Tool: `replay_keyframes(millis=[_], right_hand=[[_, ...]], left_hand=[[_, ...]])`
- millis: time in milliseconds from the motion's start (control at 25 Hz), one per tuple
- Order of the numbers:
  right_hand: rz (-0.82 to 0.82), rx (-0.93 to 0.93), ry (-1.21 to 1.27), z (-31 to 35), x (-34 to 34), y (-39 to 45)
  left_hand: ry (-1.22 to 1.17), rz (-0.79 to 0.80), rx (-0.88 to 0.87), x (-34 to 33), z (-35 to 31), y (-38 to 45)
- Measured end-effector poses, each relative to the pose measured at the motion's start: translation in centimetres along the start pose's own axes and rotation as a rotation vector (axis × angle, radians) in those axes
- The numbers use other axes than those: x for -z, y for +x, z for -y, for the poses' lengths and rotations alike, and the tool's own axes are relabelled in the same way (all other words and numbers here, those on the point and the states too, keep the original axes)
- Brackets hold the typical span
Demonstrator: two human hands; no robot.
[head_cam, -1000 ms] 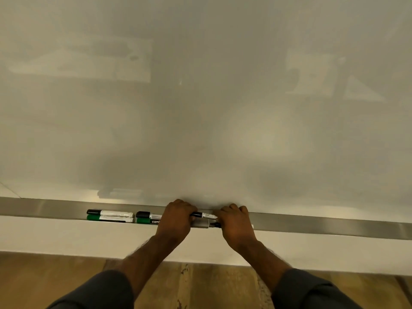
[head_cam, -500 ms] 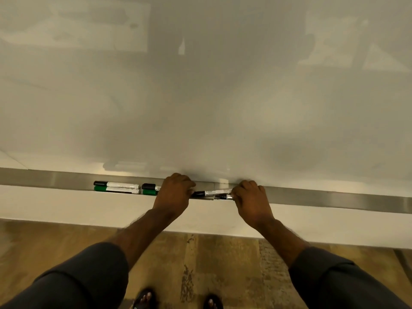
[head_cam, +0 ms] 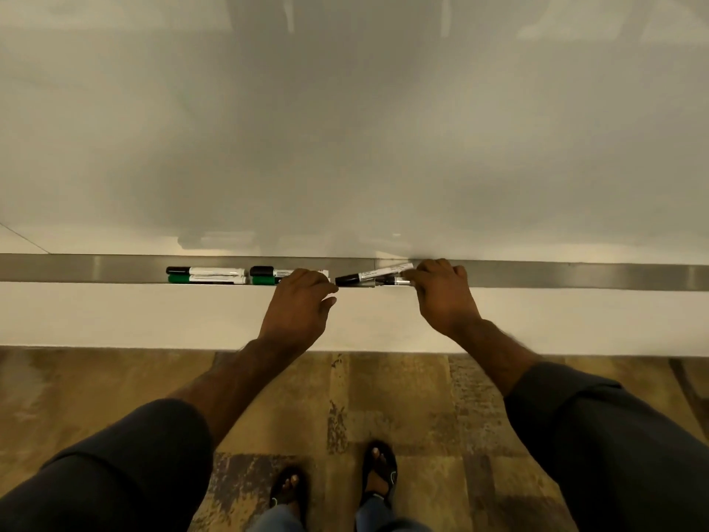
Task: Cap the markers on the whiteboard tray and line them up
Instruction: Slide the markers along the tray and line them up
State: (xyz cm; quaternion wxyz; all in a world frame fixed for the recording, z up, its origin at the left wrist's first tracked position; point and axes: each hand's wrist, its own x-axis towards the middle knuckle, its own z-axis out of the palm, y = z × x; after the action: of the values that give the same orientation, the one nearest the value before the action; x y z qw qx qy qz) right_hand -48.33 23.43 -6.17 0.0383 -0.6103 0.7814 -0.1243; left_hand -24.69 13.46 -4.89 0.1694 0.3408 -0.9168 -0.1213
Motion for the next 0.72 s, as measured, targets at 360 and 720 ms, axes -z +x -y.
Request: replay_keyframes(millis=[360, 720], right_hand=[[0.010, -0.137, -0.045, 2.1, 0.2, -0.4], [0.053, -0.205, -0.092, 2.1, 0.2, 0.5]], left_hand=[[-0.013, 0.045, -0.079, 2.2, 2.9, -1.5], [-0.018, 0.050, -0.105, 3.2, 5.3, -1.6]])
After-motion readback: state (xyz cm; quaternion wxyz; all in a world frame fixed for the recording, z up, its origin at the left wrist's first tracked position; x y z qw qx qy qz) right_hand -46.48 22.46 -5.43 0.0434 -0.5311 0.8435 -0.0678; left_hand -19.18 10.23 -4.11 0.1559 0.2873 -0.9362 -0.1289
